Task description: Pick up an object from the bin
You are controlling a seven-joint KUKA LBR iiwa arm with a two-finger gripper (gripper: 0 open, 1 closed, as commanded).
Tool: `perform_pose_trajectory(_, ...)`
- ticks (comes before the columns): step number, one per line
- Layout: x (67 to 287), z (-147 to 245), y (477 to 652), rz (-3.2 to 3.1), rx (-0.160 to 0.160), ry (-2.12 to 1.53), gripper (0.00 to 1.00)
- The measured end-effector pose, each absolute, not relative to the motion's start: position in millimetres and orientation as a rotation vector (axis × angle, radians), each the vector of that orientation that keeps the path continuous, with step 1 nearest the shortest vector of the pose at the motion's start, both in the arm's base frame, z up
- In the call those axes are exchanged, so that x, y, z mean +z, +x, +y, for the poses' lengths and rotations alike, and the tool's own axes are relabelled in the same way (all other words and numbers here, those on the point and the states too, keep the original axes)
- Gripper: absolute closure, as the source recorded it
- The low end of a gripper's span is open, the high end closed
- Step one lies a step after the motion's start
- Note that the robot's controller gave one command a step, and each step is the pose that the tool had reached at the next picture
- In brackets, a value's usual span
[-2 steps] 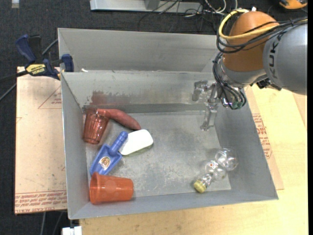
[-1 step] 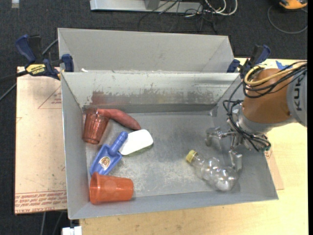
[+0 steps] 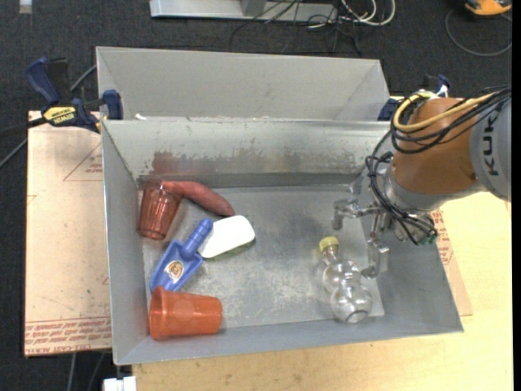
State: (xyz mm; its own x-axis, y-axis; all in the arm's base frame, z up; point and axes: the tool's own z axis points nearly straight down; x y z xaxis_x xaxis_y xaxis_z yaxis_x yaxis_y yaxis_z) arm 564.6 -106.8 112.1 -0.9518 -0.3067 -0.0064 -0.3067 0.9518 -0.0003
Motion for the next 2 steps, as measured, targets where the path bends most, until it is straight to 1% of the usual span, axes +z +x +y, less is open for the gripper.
perform_pose_trajectory(1,100.4,-87.7,548.2,3.107,0.008,-0.503,0.0)
perform_pose_trajectory(2,69.2,-82.9,594.3,3.037,0.001,-0.762,0.0)
